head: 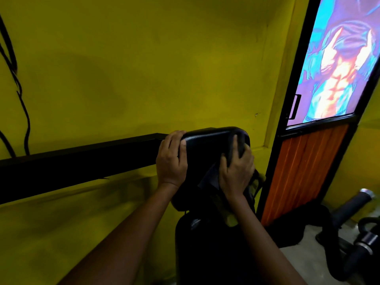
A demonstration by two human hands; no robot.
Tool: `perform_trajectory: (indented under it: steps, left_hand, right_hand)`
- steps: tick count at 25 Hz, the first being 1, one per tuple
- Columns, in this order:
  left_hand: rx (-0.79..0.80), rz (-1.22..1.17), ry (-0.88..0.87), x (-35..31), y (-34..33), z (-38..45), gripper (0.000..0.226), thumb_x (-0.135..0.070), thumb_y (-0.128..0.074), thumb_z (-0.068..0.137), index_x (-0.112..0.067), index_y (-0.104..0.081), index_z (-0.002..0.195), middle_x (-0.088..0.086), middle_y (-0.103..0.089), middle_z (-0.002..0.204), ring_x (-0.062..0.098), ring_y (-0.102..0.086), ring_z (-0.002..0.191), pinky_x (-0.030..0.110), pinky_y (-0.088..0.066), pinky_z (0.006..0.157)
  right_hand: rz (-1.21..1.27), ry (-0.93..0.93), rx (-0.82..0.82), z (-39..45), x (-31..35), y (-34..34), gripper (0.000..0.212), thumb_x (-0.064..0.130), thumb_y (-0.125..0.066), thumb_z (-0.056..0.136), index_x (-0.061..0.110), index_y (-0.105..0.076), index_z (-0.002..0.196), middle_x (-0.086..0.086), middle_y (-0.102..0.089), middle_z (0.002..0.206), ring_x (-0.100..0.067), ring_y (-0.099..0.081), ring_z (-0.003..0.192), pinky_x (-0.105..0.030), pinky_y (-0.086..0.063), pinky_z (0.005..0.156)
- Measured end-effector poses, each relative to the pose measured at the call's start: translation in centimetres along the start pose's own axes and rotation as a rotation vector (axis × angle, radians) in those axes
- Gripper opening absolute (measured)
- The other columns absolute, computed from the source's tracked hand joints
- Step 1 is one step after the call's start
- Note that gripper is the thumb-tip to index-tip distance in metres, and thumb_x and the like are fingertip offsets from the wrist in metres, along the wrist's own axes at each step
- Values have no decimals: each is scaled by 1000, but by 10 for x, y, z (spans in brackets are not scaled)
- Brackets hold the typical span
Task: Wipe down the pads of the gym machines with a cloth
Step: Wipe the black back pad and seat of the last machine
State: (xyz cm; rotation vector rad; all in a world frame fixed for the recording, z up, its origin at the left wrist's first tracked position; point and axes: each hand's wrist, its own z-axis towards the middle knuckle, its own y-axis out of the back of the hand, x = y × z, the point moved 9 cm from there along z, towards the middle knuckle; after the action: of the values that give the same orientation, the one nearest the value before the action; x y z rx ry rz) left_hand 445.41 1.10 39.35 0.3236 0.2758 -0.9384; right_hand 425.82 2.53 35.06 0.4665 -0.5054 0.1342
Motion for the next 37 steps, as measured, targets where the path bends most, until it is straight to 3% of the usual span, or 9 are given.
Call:
perform_trajectory:
  steps: [4, 9, 11, 14, 19, 29, 31, 35, 37]
  left_hand:
    - [3, -10, 8, 0, -2, -3, 40, -25, -33, 98, -2, -63, 112, 12, -63, 112, 21, -55, 104, 28, -41, 90]
    - [16, -57, 24, 4, -3, 1, 39, -23, -35, 97, -2, -63, 112, 12, -63, 112, 20, -55, 103, 30, -42, 89]
    - [42, -91, 48, 5, -6, 0, 39, -24, -35, 97, -3, -64, 112, 12, -63, 111, 18, -54, 104, 29, -43, 89]
    - [102, -204, 85, 11, -6, 1, 42, -29, -35, 97, -4, -64, 113, 10, -62, 113, 14, -54, 106, 25, -43, 91]
    - [339, -387, 141, 19, -13, 4, 30, -27, -40, 98, -16, -58, 120, -3, -54, 122, 2, -46, 117, 12, -35, 99]
    - [340, -504, 242, 23, -16, 2, 26, -25, -41, 95, -19, -59, 113, -4, -55, 116, -7, -49, 108, 10, -36, 93]
    - [185, -478, 272, 24, -12, 0, 31, -31, -42, 93, -16, -64, 108, -3, -60, 111, -2, -54, 105, 20, -42, 92]
    - [23, -257, 208, 21, -5, -3, 39, -35, -39, 94, -13, -67, 108, 4, -65, 111, 22, -60, 103, 50, -47, 87]
    - [16, -171, 175, 18, -2, -3, 45, -45, -40, 94, -12, -67, 108, 5, -65, 110, 24, -61, 102, 50, -47, 87]
  right_hand:
    - [-100, 561, 63, -37, 32, -5, 67, 42, -41, 83, 20, -27, 145, -17, -39, 127, -33, -43, 96, -40, -43, 74]
    - [59, 14, 42, 12, -15, -2, 66, 43, -36, 85, 17, -34, 145, -24, -47, 127, -41, -50, 106, -50, -46, 81]
    - [-37, 159, 8, 2, 19, 2, 65, 42, -37, 85, 16, -34, 145, -23, -46, 127, -39, -49, 102, -46, -46, 78]
    - [-119, 681, 27, -31, 59, 0, 63, 42, -40, 85, 18, -32, 143, -16, -38, 125, -34, -42, 95, -40, -45, 72]
    - [-92, 374, 20, -4, 47, 4, 65, 41, -40, 84, 21, -28, 145, -18, -43, 125, -35, -47, 97, -40, -43, 73]
    - [-177, 1411, 196, -128, 31, -12, 41, 41, -33, 96, 33, -35, 136, -11, -42, 122, -27, -45, 89, -38, -36, 74]
    - [-168, 1218, 189, -93, 7, -7, 57, 42, -45, 83, 35, -31, 138, -12, -42, 120, -32, -51, 87, -38, -40, 73]
    - [-58, 342, 167, -25, -44, 2, 67, 38, -41, 79, 24, -27, 143, -23, -41, 125, -45, -55, 97, -45, -48, 76]
    - [-33, 275, 170, -39, -14, -4, 67, 39, -39, 80, 21, -27, 143, -23, -40, 126, -42, -51, 101, -45, -49, 78]
